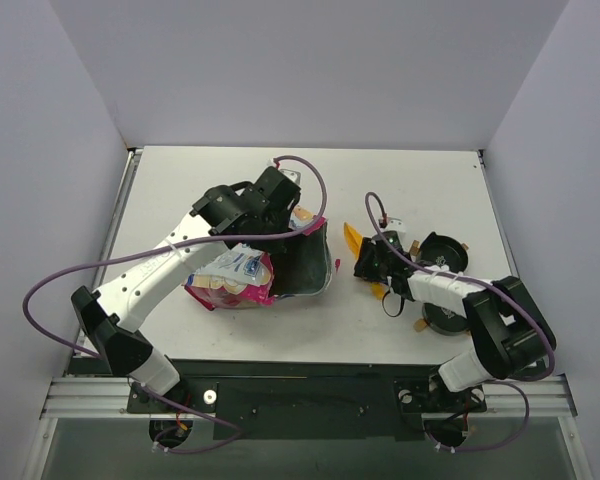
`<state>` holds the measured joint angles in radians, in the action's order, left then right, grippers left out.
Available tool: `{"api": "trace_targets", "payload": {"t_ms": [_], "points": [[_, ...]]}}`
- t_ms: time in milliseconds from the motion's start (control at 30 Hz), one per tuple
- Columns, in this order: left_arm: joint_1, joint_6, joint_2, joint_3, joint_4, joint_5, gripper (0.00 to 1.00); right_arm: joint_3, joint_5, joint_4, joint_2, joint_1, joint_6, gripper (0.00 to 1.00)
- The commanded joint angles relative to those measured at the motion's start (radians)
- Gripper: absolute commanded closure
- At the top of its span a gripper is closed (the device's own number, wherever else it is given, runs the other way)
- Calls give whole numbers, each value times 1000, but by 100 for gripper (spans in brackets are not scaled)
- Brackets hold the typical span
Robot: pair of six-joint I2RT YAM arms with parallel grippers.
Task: Serve the pet food
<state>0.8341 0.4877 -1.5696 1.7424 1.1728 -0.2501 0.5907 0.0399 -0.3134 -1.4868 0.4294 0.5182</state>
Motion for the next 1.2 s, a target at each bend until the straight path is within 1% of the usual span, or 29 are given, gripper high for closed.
{"api": "trace_targets", "payload": {"t_ms": [0,33,67,100,133,167,300,333,367,400,433,500,533,567,600,633,667,700,733,800,833,867,900,933,967,1067,1100,1167], "points": [[10,9,2,81,-42,77,100,-26,142,-35,17,60,-3,57],[10,9,3,80,-47,75,100,-40,172,-52,23,90,-7,61],[10,11,2,78,-45,74,100,-72,242,-74,25,106,-4,63],[10,11,3,78,-45,74,100,-83,273,-84,23,138,-1,64],[10,11,-1,78,-44,74,100,-106,338,-105,22,150,0,64],[10,11,-1,78,-41,72,100,-126,360,-137,13,176,5,62],[10,15,-4,74,-21,66,100,-143,457,-206,-47,229,-24,62],[10,15,-4,72,-16,63,100,-147,478,-220,-62,236,-30,62],[10,18,-6,72,-6,61,100,-150,491,-240,-73,238,-40,64],[10,20,-10,78,1,61,100,-150,523,-243,-93,249,-47,69],[10,20,-13,88,13,58,100,-152,543,-245,-104,256,-56,83],[10,22,-18,100,31,52,100,-140,557,-245,-138,269,-57,100],[10,20,-23,101,36,46,100,-132,540,-228,-132,273,-53,100],[11,19,-23,109,47,45,100,-109,528,-157,-113,273,-26,100],[10,14,-24,112,51,35,100,-97,494,-112,-40,266,-9,100],[8,15,-24,118,59,34,100,-76,438,-14,14,258,6,100],[8,14,-24,120,59,28,100,-62,413,38,102,221,15,100],[8,11,-23,118,54,25,100,-28,319,160,150,194,40,100],[7,15,-21,112,50,29,100,-5,263,212,214,130,45,100],[5,22,-15,89,19,44,100,43,126,379,302,65,69,100],[5,28,-10,76,-4,49,100,85,18,475,316,51,69,100],[5,34,-7,68,-28,64,100,106,-21,537,339,23,66,100],[5,37,-6,59,-41,67,100,150,-131,641,345,16,50,100],[5,41,-4,55,-57,74,100,168,-173,684,367,9,36,100],[3,43,-1,51,-67,75,100,216,-214,788,381,6,20,100],[3,43,6,40,-105,69,100,274,-290,899,477,3,16,100],[3,42,13,33,-110,66,100,282,-279,940,491,2,16,100],[2,40,17,23,-122,54,100,258,-218,936,517,2,23,100]]}}
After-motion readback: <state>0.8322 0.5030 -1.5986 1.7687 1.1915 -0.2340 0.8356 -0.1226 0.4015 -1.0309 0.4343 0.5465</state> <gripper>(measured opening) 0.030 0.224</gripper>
